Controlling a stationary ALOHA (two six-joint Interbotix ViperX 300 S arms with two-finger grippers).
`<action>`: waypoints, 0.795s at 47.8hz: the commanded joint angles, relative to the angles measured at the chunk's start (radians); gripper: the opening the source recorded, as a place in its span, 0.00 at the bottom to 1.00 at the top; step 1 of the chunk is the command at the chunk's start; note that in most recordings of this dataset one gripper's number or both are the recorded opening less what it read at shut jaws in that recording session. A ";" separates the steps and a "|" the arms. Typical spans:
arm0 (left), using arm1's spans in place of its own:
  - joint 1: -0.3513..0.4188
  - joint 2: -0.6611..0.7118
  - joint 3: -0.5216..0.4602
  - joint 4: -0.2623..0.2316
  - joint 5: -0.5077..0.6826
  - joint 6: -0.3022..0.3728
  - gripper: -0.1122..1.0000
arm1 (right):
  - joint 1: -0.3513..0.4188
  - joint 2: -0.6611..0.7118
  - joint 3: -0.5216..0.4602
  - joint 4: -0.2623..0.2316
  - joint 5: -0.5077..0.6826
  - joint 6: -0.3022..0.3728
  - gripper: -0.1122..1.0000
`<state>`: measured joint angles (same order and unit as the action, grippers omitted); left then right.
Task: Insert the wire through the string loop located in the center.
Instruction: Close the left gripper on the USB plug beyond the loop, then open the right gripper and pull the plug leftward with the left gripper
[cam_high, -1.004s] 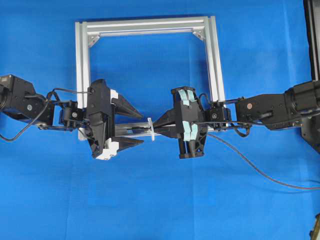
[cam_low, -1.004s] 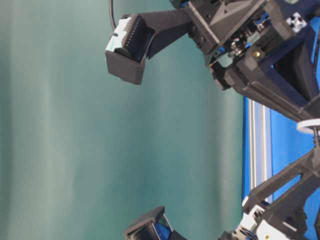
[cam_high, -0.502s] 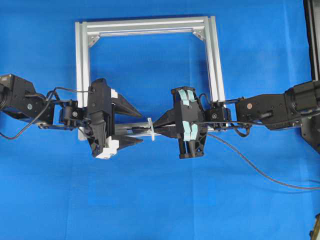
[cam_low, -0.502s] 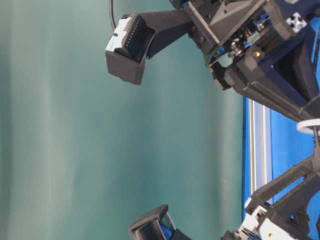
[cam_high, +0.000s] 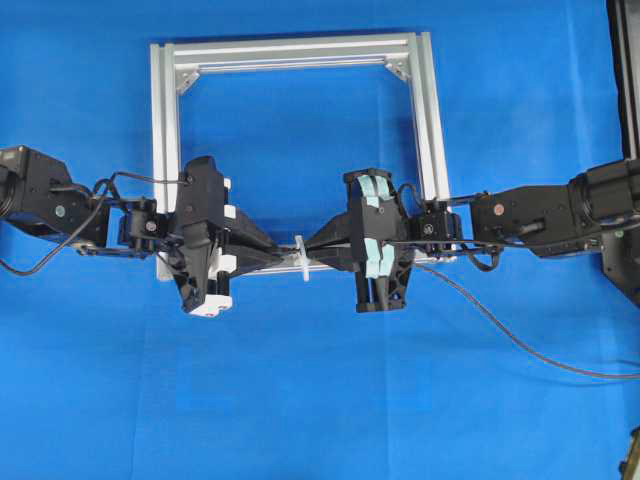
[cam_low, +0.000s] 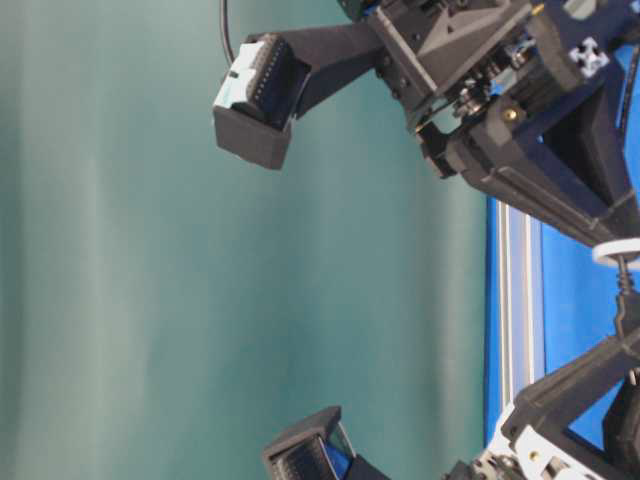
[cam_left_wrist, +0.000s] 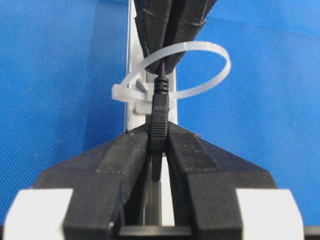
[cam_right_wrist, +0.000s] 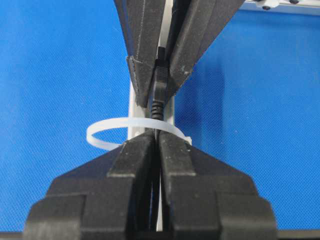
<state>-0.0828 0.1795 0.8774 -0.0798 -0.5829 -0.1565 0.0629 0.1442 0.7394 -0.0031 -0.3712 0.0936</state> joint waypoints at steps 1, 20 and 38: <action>0.012 -0.015 -0.015 -0.005 0.005 -0.002 0.16 | 0.006 -0.015 -0.012 -0.003 -0.005 -0.002 0.08; 0.012 -0.017 -0.014 -0.005 0.012 0.000 0.16 | 0.005 -0.021 -0.008 -0.002 0.009 0.002 0.13; 0.012 -0.018 -0.012 -0.005 0.012 0.000 0.16 | 0.006 -0.021 -0.006 -0.003 0.009 0.000 0.95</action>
<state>-0.0752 0.1795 0.8744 -0.0813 -0.5660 -0.1580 0.0660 0.1442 0.7409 -0.0046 -0.3574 0.0951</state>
